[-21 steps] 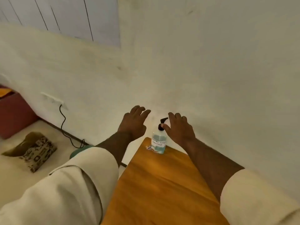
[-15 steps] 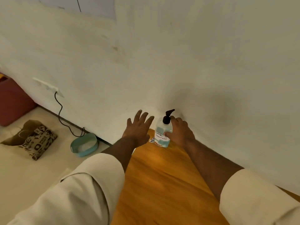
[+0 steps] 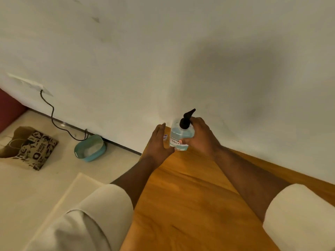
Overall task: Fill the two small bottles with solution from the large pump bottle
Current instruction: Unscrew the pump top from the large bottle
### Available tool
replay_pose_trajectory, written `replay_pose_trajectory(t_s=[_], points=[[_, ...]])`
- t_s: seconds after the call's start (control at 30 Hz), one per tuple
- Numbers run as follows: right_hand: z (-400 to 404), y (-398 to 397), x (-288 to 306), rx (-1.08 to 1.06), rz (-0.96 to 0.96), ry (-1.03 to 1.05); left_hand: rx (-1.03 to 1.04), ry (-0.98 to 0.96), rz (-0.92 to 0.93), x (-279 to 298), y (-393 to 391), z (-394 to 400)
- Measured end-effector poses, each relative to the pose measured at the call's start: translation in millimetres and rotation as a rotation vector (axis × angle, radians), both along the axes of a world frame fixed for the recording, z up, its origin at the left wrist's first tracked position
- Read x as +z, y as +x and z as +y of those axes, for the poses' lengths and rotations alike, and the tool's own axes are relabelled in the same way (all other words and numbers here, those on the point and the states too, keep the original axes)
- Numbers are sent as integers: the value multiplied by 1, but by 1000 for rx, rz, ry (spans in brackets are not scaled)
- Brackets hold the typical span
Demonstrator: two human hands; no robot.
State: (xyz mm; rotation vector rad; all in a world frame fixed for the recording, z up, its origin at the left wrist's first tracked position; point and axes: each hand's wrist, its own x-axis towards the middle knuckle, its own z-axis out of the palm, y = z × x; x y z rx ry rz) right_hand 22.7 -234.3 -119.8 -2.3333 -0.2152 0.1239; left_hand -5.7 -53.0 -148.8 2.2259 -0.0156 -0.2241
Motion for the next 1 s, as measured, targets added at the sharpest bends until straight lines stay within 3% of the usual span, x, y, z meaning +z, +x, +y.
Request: replay_pose_trajectory(t_s=[0.23, 0.47, 0.6, 1.0], points=[[-64, -159, 47, -107, -14, -13, -251, -322, 54, 30, -120, -51], [-116, -301, 47, -145, 113, -87, -452, -406, 155, 26, -228, -107], [-139, -344, 39, -136, 111, -144, -445, -413, 189, 19, -264, -136], [-155, -375, 25, -370, 91, 103, -439, -291, 179, 12, -292, -170]])
